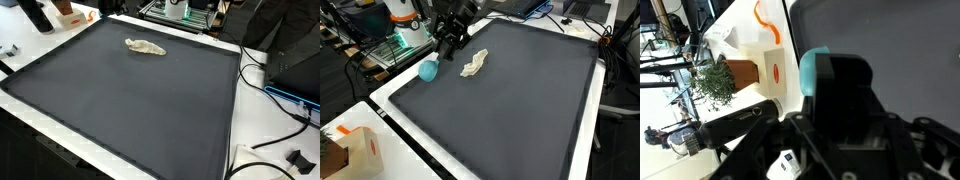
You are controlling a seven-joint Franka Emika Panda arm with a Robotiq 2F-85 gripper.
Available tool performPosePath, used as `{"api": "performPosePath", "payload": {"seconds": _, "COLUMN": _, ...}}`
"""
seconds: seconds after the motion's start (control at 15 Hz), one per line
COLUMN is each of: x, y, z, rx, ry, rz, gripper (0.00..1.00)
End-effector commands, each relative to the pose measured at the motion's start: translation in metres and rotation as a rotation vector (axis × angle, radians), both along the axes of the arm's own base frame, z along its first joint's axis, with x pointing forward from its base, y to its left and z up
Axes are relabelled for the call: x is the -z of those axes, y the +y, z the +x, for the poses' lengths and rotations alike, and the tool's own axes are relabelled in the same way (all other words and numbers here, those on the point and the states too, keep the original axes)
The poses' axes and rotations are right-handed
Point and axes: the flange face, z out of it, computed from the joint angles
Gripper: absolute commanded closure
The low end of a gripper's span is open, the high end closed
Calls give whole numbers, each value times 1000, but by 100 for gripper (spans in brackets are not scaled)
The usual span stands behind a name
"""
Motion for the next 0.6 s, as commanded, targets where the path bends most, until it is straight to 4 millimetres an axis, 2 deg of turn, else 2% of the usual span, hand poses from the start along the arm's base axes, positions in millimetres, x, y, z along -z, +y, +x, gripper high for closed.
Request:
{"api": "performPosePath", "payload": {"seconds": 0.0, "x": 10, "y": 5, "z": 3, "rx": -40, "ry": 33, "rz": -71, "gripper": 75}}
{"api": "performPosePath", "payload": {"seconds": 0.53, "x": 28, "y": 34, "z": 4, "rx": -157, "ry": 77, "rz": -120, "gripper": 75}}
